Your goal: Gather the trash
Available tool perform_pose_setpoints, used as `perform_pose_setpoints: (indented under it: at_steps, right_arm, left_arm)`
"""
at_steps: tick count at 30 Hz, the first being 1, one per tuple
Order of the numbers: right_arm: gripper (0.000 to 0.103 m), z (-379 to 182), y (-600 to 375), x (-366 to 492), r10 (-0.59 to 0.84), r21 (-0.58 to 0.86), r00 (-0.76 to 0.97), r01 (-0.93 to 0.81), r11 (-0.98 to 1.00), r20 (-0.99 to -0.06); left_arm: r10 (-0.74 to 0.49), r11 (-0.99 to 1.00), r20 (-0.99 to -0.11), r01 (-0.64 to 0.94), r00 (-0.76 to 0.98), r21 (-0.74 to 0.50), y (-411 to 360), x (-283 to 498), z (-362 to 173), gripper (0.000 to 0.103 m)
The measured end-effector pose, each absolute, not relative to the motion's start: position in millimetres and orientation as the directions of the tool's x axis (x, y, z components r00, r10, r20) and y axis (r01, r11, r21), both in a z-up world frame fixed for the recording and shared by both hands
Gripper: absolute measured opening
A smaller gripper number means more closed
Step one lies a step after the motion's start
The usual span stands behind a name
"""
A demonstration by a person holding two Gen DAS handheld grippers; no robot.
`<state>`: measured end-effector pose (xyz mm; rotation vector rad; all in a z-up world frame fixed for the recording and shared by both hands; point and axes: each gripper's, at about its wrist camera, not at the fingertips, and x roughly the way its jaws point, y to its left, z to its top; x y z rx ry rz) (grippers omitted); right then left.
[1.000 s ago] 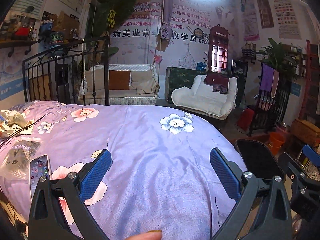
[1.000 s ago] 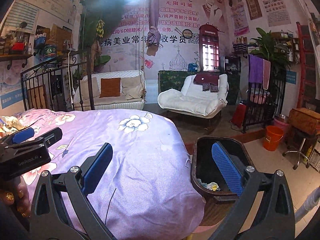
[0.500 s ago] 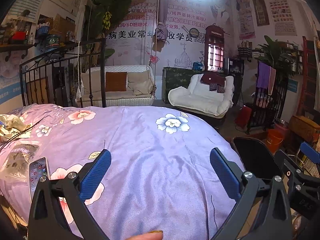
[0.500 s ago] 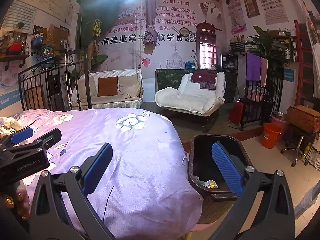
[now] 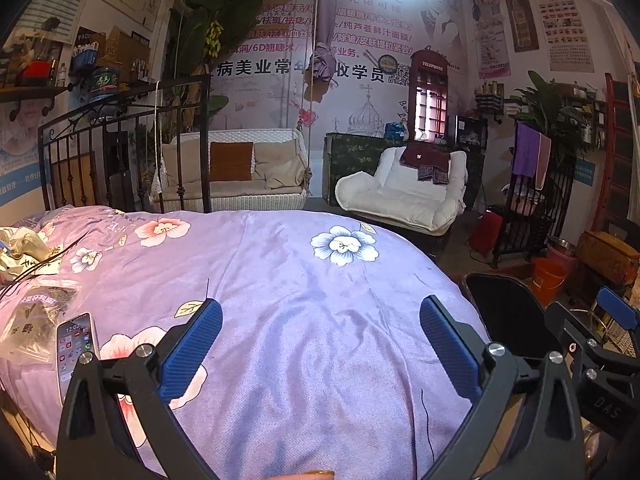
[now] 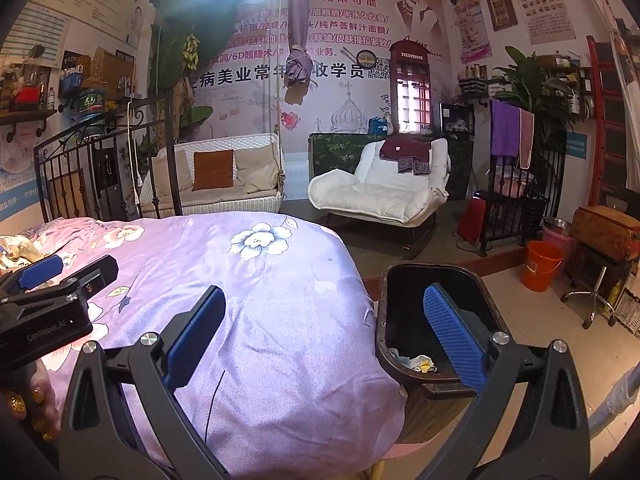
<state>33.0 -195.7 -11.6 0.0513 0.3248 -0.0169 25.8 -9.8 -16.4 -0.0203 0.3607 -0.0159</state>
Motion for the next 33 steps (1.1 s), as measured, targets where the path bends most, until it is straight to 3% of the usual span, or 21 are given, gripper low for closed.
perform_pose_setpoints:
  at_steps: [33]
  right_arm:
    - [0.098, -29, -197, 48, -0.014, 0.047, 0.931, 0.033, 0.998, -0.366]
  left_arm:
    - [-0.035, 0.998, -0.399, 0.015, 0.916, -0.054, 2, 41, -26, 0.098]
